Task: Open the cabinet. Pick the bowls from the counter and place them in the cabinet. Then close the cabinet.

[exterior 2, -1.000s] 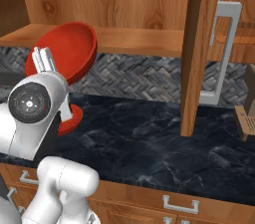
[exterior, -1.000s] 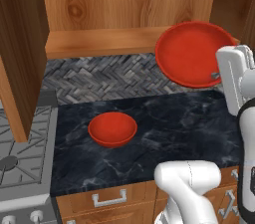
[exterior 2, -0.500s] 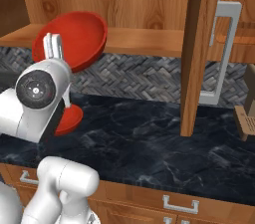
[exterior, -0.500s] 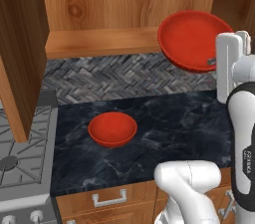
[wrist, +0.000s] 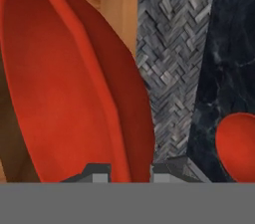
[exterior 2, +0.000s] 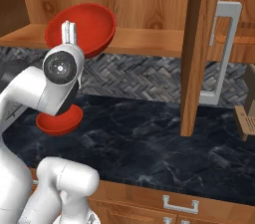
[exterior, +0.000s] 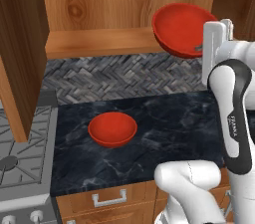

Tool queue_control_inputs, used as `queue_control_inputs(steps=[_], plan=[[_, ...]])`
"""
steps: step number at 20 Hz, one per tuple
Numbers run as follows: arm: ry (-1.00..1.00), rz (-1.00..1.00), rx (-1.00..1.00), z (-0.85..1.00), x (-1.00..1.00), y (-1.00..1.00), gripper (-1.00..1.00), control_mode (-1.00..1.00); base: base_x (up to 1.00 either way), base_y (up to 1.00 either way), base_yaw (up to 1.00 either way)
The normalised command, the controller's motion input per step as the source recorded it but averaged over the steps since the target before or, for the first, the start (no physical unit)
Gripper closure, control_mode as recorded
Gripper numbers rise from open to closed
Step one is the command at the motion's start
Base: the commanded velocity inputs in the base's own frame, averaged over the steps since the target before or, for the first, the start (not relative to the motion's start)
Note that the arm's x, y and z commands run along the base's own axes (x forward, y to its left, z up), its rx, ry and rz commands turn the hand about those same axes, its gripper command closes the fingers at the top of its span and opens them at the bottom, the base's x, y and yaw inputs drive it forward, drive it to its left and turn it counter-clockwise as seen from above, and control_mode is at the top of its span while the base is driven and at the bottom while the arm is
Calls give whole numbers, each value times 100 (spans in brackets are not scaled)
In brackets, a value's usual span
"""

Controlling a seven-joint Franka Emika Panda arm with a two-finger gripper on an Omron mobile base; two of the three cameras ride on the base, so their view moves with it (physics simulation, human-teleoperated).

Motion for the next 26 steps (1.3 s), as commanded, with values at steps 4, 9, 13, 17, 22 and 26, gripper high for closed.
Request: queue_control_inputs(steps=[4,9,13,17,22,26], plan=[[0,-1,0,0,62,0,100,-100,0,0,0],[0,-2,0,0,49,0,100,-100,0,0,0],[0,-3,0,0,41,0,100,-100,0,0,0],[0,-2,0,0,39,-5,100,-100,0,0,0],[0,-1,3,0,35,-16,100,-100,0,0,0],[0,-1,4,0,40,-24,100,-100,0,0,0]])
